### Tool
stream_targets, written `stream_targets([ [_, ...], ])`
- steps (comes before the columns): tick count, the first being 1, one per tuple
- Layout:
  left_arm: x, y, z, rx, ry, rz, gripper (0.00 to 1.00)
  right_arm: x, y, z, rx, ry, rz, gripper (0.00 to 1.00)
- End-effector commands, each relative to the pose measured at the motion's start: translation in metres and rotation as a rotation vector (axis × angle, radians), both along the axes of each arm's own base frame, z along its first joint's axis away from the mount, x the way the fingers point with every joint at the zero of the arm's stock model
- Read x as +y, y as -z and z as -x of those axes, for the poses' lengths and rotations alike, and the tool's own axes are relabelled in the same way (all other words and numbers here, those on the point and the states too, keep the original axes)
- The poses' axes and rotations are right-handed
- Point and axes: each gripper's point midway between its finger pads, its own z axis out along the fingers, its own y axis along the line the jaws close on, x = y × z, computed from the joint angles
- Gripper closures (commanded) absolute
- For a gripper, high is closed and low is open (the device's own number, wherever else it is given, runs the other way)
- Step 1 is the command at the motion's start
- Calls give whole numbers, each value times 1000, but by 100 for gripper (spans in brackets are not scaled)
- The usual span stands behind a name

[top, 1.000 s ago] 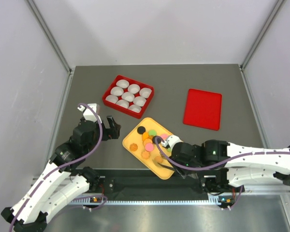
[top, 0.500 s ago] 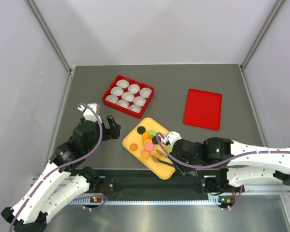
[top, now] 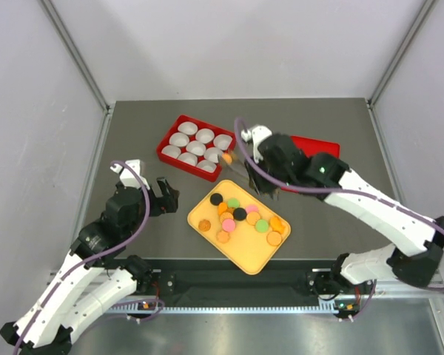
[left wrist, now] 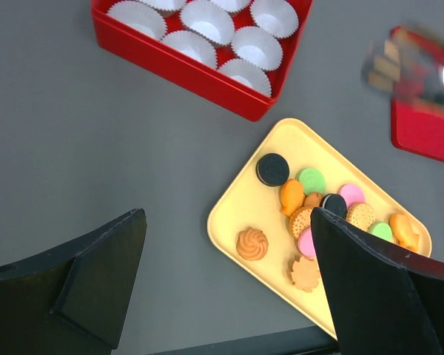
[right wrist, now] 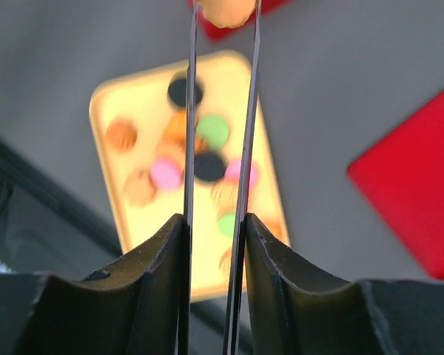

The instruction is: Pack the cookies

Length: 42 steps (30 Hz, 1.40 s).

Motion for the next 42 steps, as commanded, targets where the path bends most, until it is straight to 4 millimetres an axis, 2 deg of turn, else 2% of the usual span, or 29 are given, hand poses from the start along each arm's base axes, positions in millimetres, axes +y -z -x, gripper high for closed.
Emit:
stream_targets([
  [1, 16, -29, 2, -49, -75, 14, 3, 38, -49, -62, -175, -24, -135, 67],
  [2, 19, -31, 4, -50, -77, 3, 3, 37, -50, -80, -190, -1, -135, 67],
  [4, 26, -34, 5, -64, -99, -5, 3, 55, -53, -115, -222, 20, -151, 68],
  [5, 28, -32, 6, -63, -103, -10, 3, 56, -54, -131, -239, 31, -153, 67],
  [6, 29, -32, 7, -66, -108, -8, 3, 69, -48, -149, -246, 30, -157, 68],
  [7, 30, -35, 8, -79, -107, 3, 3, 79, -53, -162, -273, 21, -195, 68],
  [8, 30, -33, 8, -82, -106, 4, 3, 81, -53, -178, -287, 33, -204, 68],
  [9, 29, -34, 9, -85, -103, 6, 3, 88, -64, -190, -316, 36, -233, 68],
  [10, 31, -34, 9, -92, -109, 8, 3, 113, -39, -228, -302, 21, -254, 69],
  [13, 32, -33, 9, -99, -112, 12, 3, 130, -29, -252, -324, 16, -282, 69],
  [14, 32, -34, 10, -104, -109, 14, 3, 138, -16, -262, -316, 21, -282, 69],
  [17, 34, -33, 10, -105, -118, 10, 3, 158, 3, -276, -303, -7, -320, 69],
  [20, 34, -34, 10, -111, -119, 13, 3, 168, 15, -283, -287, -6, -340, 68],
  [21, 34, -34, 10, -112, -118, 14, 3, 170, 31, -286, -262, -3, -331, 68],
  [24, 35, -34, 11, -118, -118, 20, 3, 176, 43, -288, -245, -3, -342, 68],
  [38, 33, -33, 10, -115, -110, 18, 3, 175, 84, -290, -184, 23, -301, 67],
  [42, 34, -33, 10, -116, -115, 19, 3, 172, 87, -287, -178, 28, -291, 68],
])
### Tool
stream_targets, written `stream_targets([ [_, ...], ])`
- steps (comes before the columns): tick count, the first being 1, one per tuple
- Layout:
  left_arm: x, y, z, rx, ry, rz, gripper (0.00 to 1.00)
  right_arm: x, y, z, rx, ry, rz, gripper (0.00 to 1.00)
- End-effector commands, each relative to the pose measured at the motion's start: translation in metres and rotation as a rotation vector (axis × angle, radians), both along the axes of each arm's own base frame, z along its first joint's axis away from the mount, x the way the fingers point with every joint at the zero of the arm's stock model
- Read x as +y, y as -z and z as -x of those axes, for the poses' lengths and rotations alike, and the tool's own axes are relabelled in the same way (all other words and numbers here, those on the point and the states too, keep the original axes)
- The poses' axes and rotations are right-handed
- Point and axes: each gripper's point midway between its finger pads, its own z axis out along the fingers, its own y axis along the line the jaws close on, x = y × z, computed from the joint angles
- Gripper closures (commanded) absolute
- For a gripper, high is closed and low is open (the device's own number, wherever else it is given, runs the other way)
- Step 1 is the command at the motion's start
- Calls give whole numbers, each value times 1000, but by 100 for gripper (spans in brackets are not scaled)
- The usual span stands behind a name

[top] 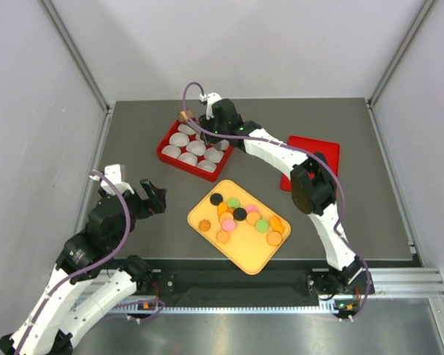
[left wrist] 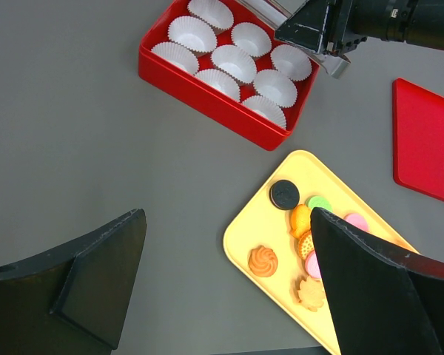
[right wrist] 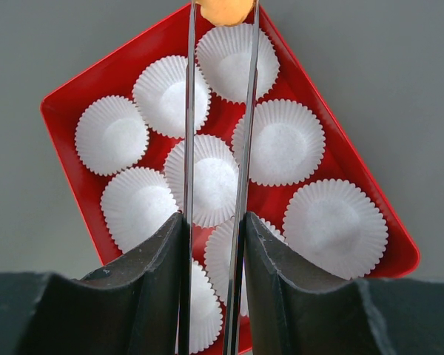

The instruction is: Pack the cookies

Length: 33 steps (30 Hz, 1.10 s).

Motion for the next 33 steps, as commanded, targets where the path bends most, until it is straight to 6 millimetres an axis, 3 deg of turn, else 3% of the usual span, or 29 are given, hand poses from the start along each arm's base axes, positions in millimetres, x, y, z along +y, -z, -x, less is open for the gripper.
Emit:
stream_targets([
  [1, 2, -4, -2, -24, -11, 4, 3, 5, -21, -10, -57, 7, -57, 68],
  [20, 2, -2, -3, -16, -16, -3, 3, -6, -6, -3, -35, 13, -13, 67],
  [33, 2, -2, -3, -16, -16, -3, 3, -7, -11, -3, -42, 14, -7, 58],
])
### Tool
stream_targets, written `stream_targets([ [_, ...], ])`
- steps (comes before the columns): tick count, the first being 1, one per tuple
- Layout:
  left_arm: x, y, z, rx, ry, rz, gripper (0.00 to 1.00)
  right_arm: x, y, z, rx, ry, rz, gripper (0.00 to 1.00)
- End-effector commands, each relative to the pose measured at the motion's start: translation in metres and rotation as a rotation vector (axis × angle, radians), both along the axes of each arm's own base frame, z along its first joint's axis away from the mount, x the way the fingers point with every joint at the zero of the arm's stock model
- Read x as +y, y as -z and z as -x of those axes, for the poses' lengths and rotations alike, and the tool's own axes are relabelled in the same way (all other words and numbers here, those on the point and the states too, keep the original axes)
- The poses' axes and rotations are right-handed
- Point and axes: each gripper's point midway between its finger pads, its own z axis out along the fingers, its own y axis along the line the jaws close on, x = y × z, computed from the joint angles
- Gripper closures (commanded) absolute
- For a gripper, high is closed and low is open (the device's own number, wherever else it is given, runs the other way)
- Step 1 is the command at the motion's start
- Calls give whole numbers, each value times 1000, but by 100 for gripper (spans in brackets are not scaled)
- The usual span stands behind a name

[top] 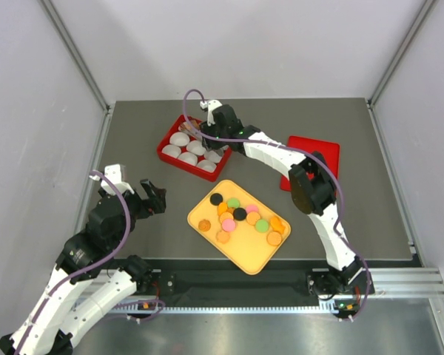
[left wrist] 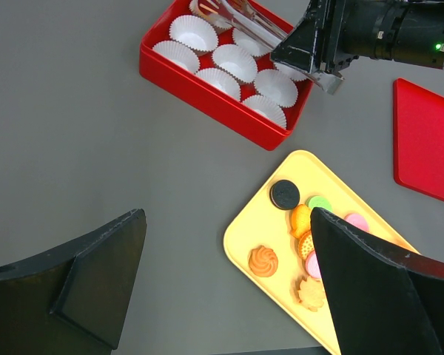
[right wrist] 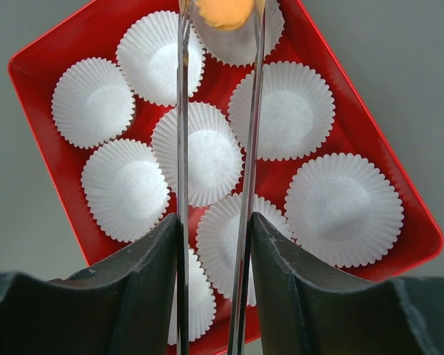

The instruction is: Pack the cookies

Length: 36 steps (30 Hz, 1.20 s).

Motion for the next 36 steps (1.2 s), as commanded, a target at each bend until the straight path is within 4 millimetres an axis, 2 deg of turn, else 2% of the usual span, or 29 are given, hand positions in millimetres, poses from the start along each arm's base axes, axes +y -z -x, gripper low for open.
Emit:
stream_targets([
  [1, 2, -2, -3, -15, -15, -3, 3, 0, -40, -11, -86, 15, -48, 57],
  [6, 2, -3, -3, -18, -15, -1, 3, -1, -44, -10, -91, 15, -52, 54],
  [9, 3, -2, -3, -17, -21, -2, 3, 0, -55, -7, -98, 10, -70, 55],
  [11, 2, -2, -3, -16, -20, -3, 3, -1, -72, -5, -115, 7, -85, 55],
  [12, 2, -2, -3, -17, -20, -2, 3, -1, -87, -3, -131, 5, -101, 56],
  [14, 3, -2, -3, -15, -23, -3, 3, -5, -104, 0, -148, 8, -114, 56],
  [15, 3, -2, -3, -15, -23, -3, 3, -8, -122, 4, -168, 8, -131, 56],
  [16, 3, -2, -3, -17, -23, -2, 3, -11, -130, 7, -171, 9, -137, 57],
  [17, 3, -2, -3, -17, -25, -3, 3, -14, -135, 11, -167, 9, -132, 57],
  [18, 4, -2, -3, -17, -26, -3, 3, -21, -152, 19, -180, 11, -141, 58],
  [20, 4, -3, -2, -20, -25, 2, 3, -32, -163, 31, -172, 24, -149, 59],
  [22, 5, -3, -2, -24, -28, 4, 3, -48, -172, 56, -152, 19, -158, 59],
  [26, 3, -3, -2, -24, -18, 6, 3, -85, -165, 107, -88, 49, -121, 60],
  [27, 3, -3, -2, -24, -17, 4, 3, -101, -159, 129, -60, 50, -104, 60],
  [28, 3, -3, -2, -24, -17, 6, 3, -110, -156, 140, -55, 63, -89, 60],
  [29, 3, -4, -2, -25, -16, 7, 3, -116, -134, 160, -23, 51, -43, 60],
  [30, 3, -4, -1, -25, -16, 7, 3, -129, -146, 178, -46, 56, -50, 60],
  [31, 3, -4, -1, -27, -15, 9, 3, -140, -137, 191, -38, 68, -6, 60],
  [32, 3, -4, -1, -27, -15, 9, 3, -141, -132, 211, -34, 44, 19, 60],
  [34, 3, -4, -1, -29, -13, 12, 3, -166, -117, 241, -9, 53, 61, 60],
  [35, 3, -5, -1, -31, -15, 12, 3, -169, -111, 256, 6, 27, 71, 60],
  [36, 3, -4, -1, -28, -15, 10, 3, -182, -106, 269, 13, 27, 73, 60],
])
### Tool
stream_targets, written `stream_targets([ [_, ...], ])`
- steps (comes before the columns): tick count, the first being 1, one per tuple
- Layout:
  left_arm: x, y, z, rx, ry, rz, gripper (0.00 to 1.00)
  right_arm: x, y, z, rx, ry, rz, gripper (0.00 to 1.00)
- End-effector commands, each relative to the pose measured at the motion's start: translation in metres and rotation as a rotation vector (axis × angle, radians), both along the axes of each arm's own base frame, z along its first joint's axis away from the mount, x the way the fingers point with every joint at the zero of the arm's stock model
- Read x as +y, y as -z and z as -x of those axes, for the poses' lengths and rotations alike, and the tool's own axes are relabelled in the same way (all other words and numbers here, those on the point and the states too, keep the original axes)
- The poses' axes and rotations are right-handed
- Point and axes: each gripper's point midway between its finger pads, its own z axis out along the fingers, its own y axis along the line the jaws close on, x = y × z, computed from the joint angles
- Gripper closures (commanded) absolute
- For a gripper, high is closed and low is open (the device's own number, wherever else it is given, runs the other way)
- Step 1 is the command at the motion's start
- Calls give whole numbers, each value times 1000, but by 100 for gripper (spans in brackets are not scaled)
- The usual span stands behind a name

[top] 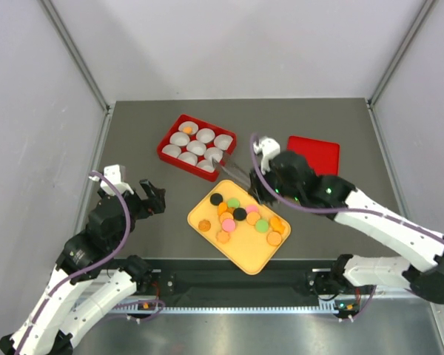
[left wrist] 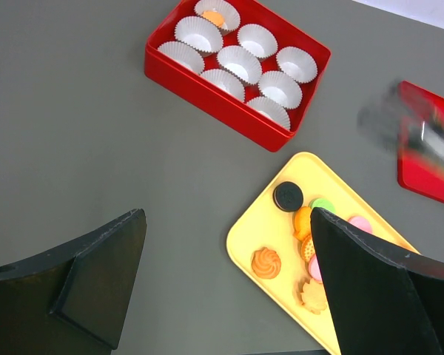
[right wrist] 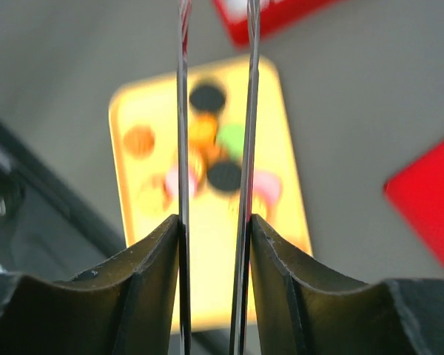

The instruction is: Pack the cookies

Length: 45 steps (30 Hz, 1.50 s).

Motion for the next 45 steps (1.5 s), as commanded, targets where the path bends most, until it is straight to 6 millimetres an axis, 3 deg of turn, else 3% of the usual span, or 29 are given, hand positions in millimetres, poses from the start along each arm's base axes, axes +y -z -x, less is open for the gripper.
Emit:
stream_targets([
  [1, 1, -6, -1, -29, -3, 16, 3, -43, 24, 38, 57, 51, 80, 60],
  [5, 0, -4, -2, -23, -3, 9, 3, -81, 47, 69, 101, 64, 112, 60],
  [7, 0, -3, -2, -19, -5, 8, 3, -89, 56, 82, 135, 47, 119, 60],
  [10, 0, -3, -2, -17, -8, 5, 3, -87, 45, 92, 134, 34, 79, 59],
  [14, 0, -2, -2, -14, -10, 5, 3, -98, 58, 90, 170, 88, 160, 60],
  [27, -4, -3, -2, -18, 16, 7, 3, -83, 86, 102, 254, 71, 193, 59],
  [45, -4, -4, 0, -25, 22, 13, 3, -78, 99, 114, 272, 61, 279, 55],
])
